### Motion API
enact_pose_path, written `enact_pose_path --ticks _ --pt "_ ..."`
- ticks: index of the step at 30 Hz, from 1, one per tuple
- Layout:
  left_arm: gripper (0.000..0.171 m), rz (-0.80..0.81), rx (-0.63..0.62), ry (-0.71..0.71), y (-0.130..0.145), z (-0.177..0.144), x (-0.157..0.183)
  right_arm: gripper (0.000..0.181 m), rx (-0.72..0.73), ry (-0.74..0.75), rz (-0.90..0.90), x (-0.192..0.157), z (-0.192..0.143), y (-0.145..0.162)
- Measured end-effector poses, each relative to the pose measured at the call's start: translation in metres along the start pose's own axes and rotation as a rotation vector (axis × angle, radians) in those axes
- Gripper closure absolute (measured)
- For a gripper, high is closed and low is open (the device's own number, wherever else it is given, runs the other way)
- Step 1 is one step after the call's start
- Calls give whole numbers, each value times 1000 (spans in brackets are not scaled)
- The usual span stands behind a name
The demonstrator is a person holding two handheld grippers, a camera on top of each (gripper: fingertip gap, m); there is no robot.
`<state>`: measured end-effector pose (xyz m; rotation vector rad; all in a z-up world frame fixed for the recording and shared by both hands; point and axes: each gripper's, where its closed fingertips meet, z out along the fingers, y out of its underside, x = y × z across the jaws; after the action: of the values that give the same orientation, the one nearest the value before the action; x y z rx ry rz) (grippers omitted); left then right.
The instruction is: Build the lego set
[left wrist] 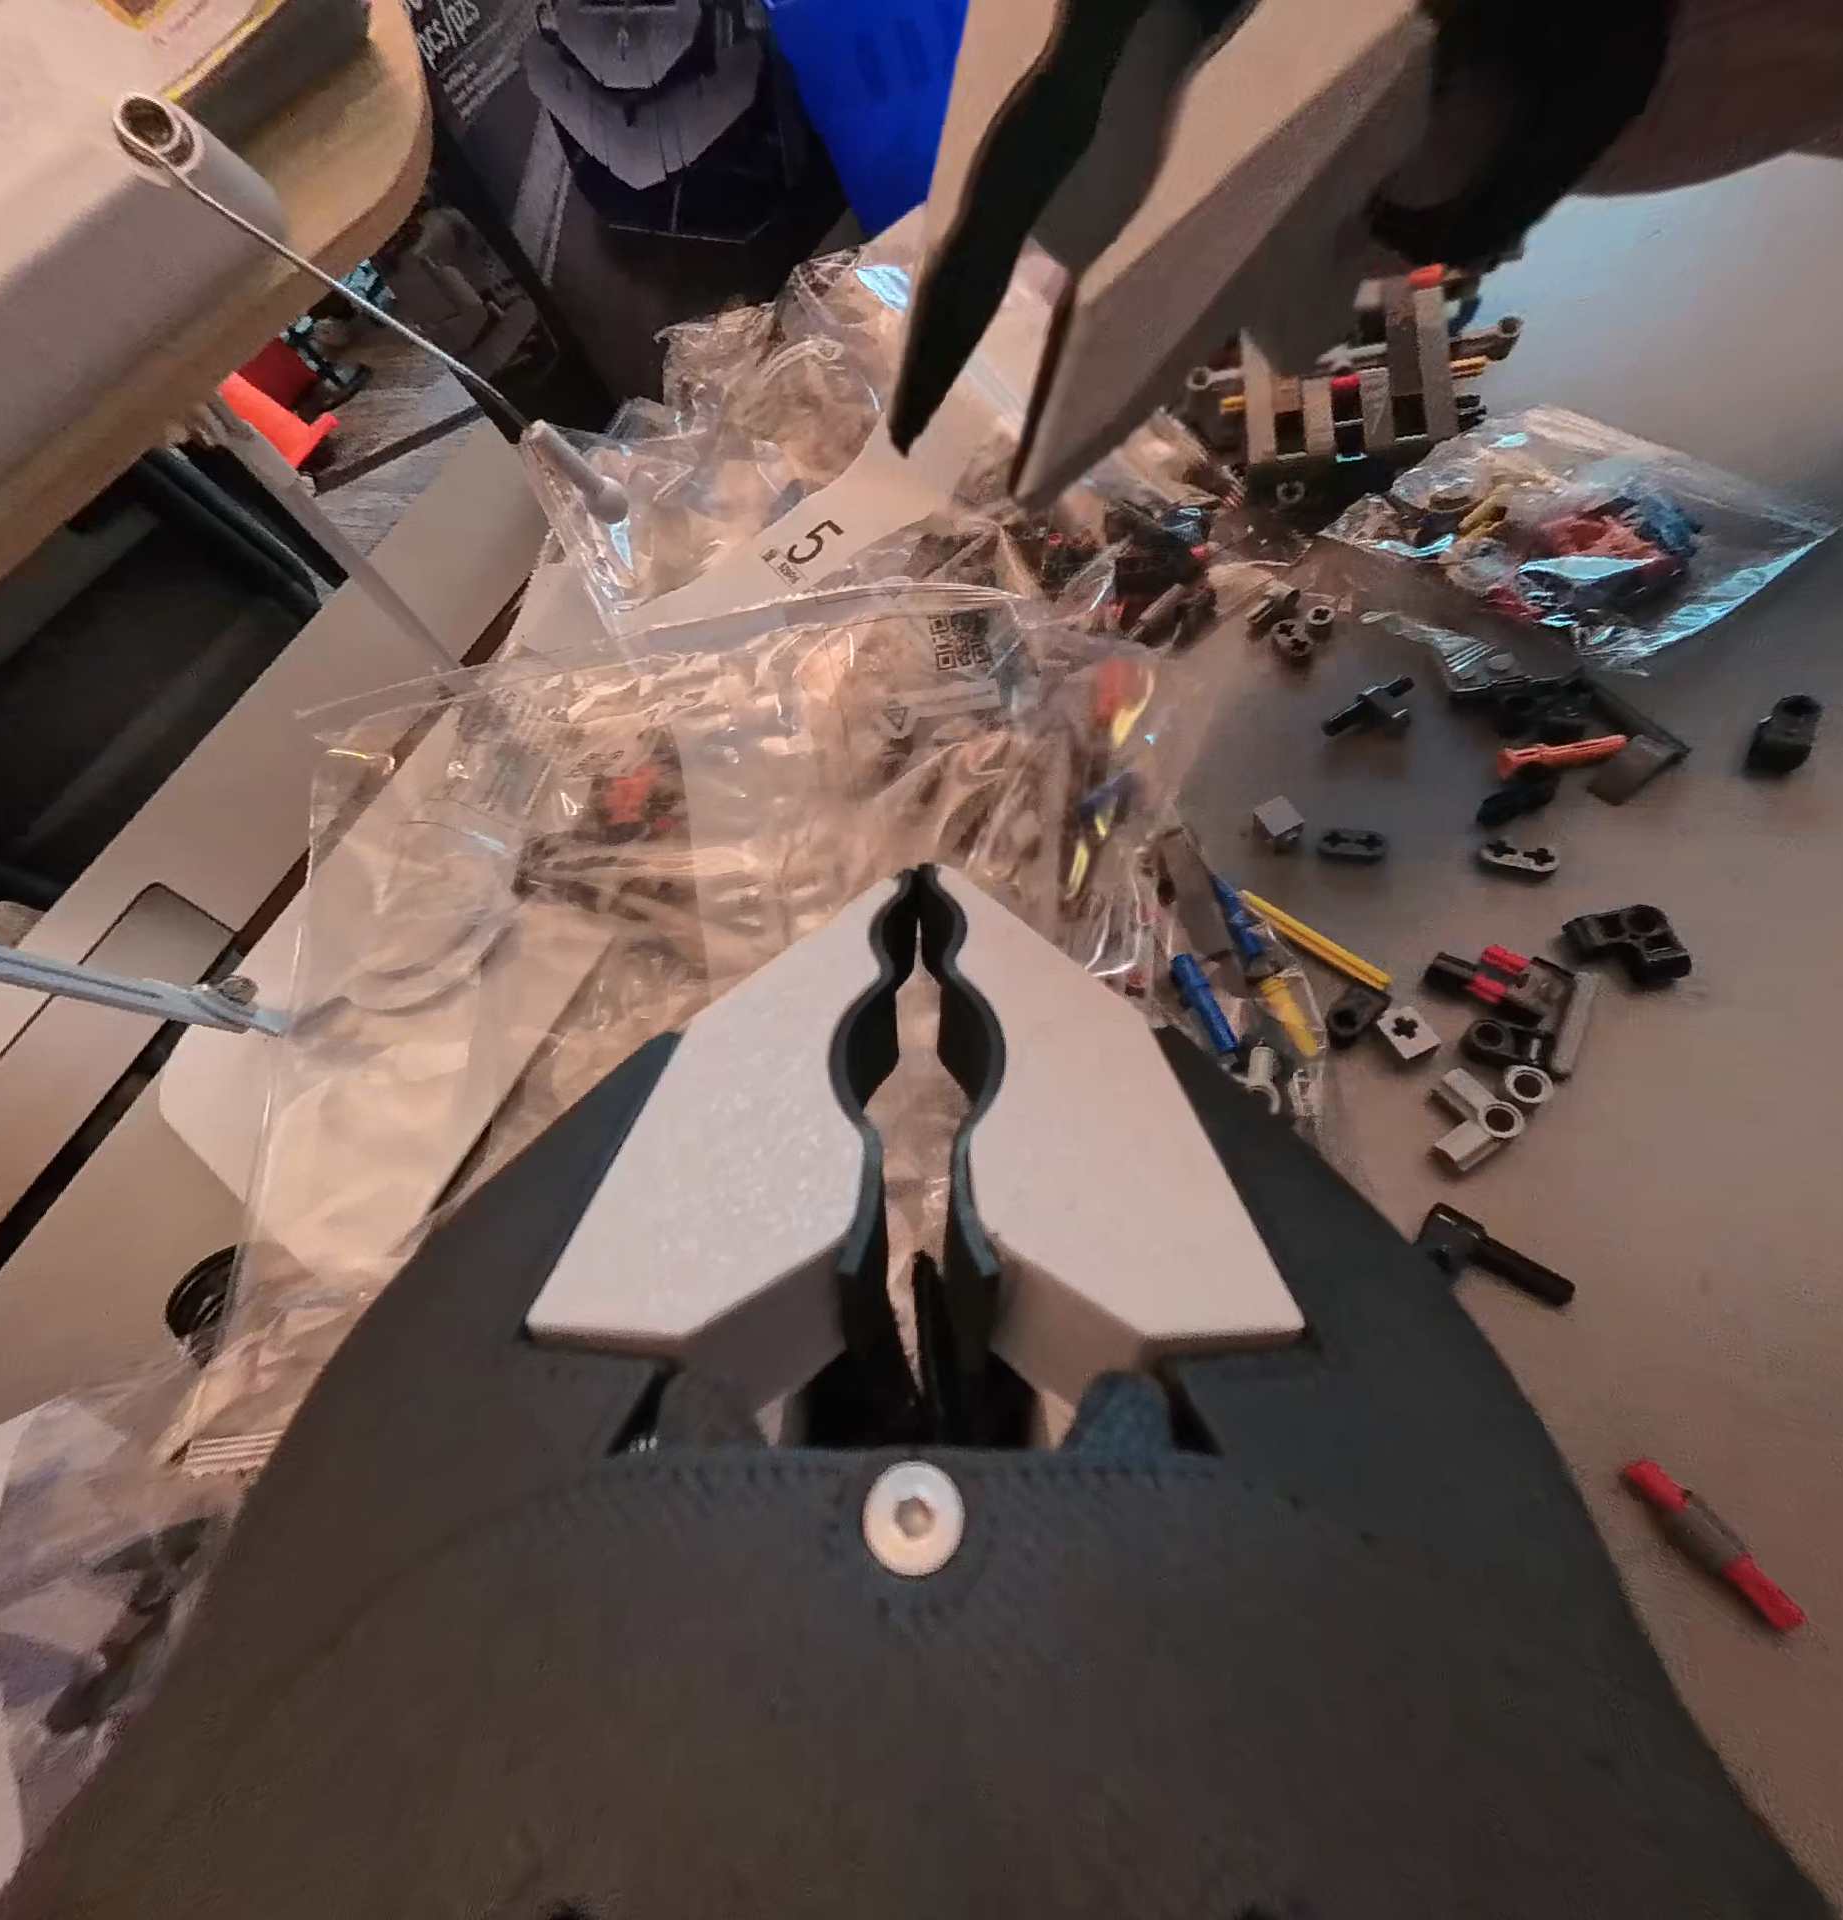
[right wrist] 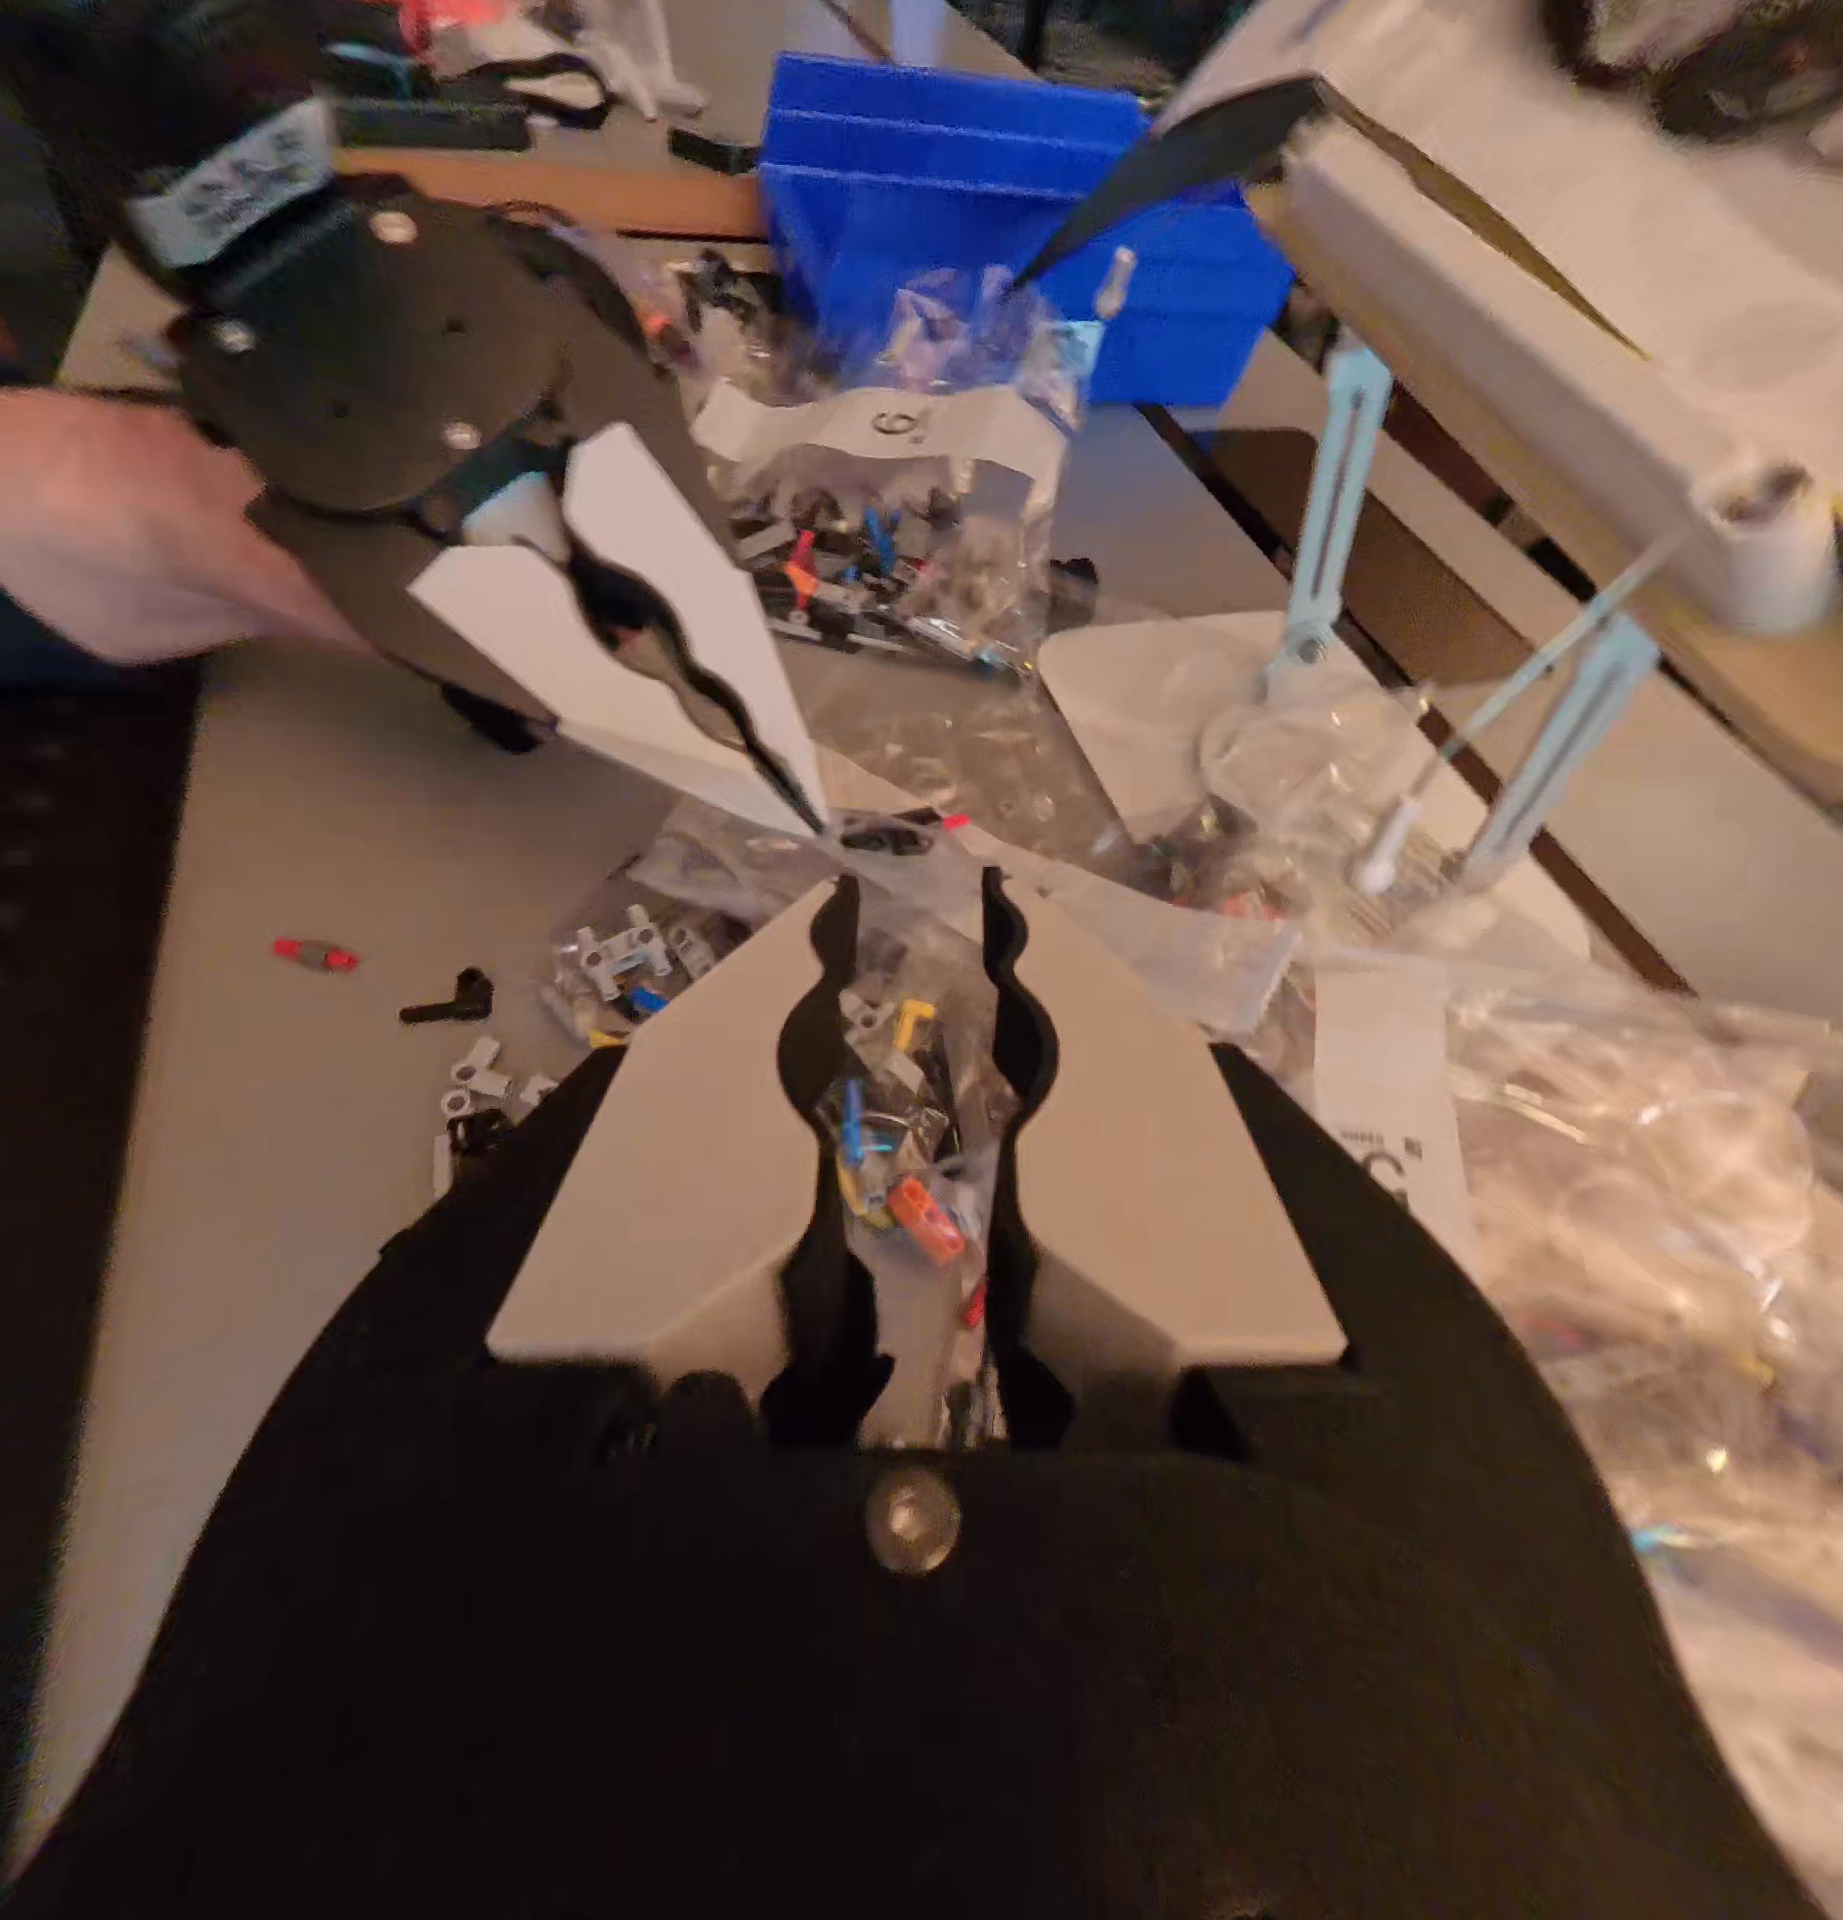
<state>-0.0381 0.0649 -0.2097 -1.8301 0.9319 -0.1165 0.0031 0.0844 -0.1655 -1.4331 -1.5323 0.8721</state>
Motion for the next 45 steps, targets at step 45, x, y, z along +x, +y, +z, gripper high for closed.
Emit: enact_pose_path --ticks 45 --pt "171 -69 37 -23 -3 -3 -14 173 -456 -116 87 -41 73 66"
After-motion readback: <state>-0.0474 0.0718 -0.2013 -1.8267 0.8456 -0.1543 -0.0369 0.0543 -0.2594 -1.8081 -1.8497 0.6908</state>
